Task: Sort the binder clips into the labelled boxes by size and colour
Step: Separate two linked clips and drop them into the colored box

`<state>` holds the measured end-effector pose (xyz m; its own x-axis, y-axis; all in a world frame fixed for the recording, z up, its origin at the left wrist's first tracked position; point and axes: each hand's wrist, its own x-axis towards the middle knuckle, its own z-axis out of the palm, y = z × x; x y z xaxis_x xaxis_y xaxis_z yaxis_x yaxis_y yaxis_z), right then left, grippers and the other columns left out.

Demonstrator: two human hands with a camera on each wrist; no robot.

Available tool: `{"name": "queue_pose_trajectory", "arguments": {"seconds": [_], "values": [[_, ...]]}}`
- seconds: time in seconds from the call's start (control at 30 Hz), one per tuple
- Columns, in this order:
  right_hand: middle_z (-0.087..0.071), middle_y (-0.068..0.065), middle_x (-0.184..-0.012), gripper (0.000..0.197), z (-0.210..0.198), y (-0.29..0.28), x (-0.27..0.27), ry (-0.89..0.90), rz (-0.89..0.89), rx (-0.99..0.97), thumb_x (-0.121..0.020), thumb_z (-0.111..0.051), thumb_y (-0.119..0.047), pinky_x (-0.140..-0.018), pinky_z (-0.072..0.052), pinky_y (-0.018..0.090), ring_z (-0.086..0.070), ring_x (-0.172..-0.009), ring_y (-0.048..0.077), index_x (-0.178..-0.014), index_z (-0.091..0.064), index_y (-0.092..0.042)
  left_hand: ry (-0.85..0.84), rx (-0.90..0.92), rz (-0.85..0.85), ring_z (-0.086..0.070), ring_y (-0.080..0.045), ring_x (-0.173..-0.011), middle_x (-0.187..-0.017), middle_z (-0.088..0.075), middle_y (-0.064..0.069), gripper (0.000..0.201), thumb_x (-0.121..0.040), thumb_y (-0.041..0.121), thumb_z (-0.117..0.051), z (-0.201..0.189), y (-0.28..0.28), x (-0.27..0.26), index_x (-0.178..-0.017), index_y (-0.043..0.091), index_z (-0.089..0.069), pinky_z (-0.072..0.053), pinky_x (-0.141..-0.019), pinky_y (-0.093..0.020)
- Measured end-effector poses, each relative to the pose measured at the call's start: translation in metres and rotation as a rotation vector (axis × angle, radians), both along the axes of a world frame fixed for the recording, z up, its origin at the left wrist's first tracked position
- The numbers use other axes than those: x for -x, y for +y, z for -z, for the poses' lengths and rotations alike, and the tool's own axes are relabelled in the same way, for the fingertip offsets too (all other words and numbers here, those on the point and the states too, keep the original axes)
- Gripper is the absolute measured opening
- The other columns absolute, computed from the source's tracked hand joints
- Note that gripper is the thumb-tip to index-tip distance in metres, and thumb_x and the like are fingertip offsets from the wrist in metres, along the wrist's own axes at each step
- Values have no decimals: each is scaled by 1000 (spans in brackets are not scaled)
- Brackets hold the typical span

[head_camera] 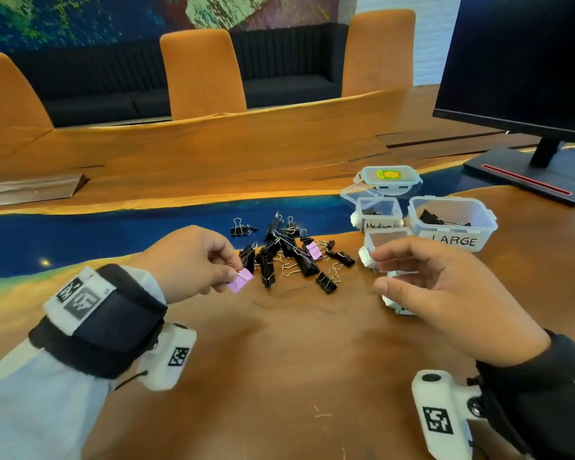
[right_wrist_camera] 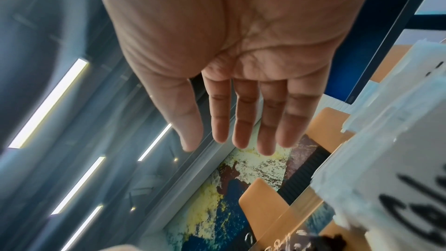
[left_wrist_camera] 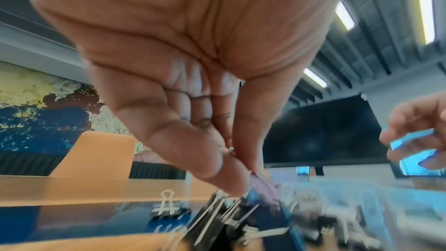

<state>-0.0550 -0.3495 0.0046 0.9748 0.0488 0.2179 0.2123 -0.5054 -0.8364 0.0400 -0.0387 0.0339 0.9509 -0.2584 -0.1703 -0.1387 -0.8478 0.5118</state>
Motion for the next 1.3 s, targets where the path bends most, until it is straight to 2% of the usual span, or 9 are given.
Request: {"name": "queue_pose_trajectory", "arguments": {"seconds": [0.17, 0.33, 0.5, 0.6, 0.7, 0.77, 0.87, 1.0, 1.3], "values": [[-71, -16, -111, 36, 1, 43, 2, 26, -190, -115, -84, -77, -13, -93, -54, 24, -66, -107, 1, -115, -68, -29, 158, 475, 184, -70, -13, -70, -80, -76, -11, 9, -90, -2, -68, -10, -28, 39, -93, 6, -72, -56, -64, -22], [-73, -8, -106, 37, -2, 64, 3, 31, -297, -187, -85, -77, -8, -88, -56, 25, -70, -99, 8, -117, -68, -23, 121, 659, 175, -70, -11, -67, -76, -74, -9, 9, -88, -1, -71, -2, -49, 56, -91, 7, -71, -58, -66, -23], [-72, -6, -82, 18, 4, 56, 0, -29, -95, -68, -80, -80, -31, -76, -58, 39, -68, -79, 13, -97, -74, -29, -26, 609, 137, -70, -24, -70, -75, -74, -1, 15, -75, 18, -87, 4, -52, 61, -79, 20, -73, -57, -67, -30], [-67, -3, -70, 9, 6, 56, -2, -87, 6, -45, -81, -80, -30, -67, -55, 33, -64, -68, 14, -89, -75, -28, -81, 579, 120, -69, -25, -70, -74, -73, 0, 16, -75, 21, -88, 6, -57, 64, -77, 20, -71, -56, -65, -32], [-68, -5, -74, 19, 3, 56, 1, -125, 7, -44, -79, -78, -42, -63, -51, 19, -63, -69, 9, -92, -74, -29, -76, 621, 101, -69, -22, -69, -75, -74, -5, 13, -81, 14, -83, 6, -59, 62, -83, 14, -70, -59, -67, -32], [-72, -7, -87, 32, 1, 52, 1, -67, -41, -162, -80, -74, -54, -71, -57, 25, -67, -78, 10, -101, -74, -30, -25, 687, 95, -68, -18, -67, -75, -73, -8, 11, -84, 7, -79, 4, -56, 60, -86, 7, -68, -58, -66, -28], [-72, 1, -115, 35, -2, 49, -2, 105, -226, -409, -92, -56, -32, -83, -60, 44, -70, -101, 21, -122, -68, -20, 59, 771, 108, -69, -17, -69, -75, -72, -11, 9, -84, 0, -76, 2, -53, 59, -87, 2, -67, -58, -67, -28], [-72, 5, -108, 34, -4, 56, -2, 116, -312, -386, -96, -58, 0, -75, -61, 36, -72, -90, 22, -123, -66, -20, 69, 746, 60, -69, -18, -65, -75, -74, -15, 12, -78, 5, -81, 4, -52, 55, -81, 6, -69, -58, -64, -29], [-66, 15, -75, 15, -7, 52, -11, 60, -144, -233, -80, -79, -9, -58, -61, 37, -67, -59, 22, -89, -67, -9, 185, 770, 76, -72, -20, -72, -78, -73, -17, 7, -86, -3, -72, 8, -50, 57, -92, 0, -69, -62, -69, -29]]}}
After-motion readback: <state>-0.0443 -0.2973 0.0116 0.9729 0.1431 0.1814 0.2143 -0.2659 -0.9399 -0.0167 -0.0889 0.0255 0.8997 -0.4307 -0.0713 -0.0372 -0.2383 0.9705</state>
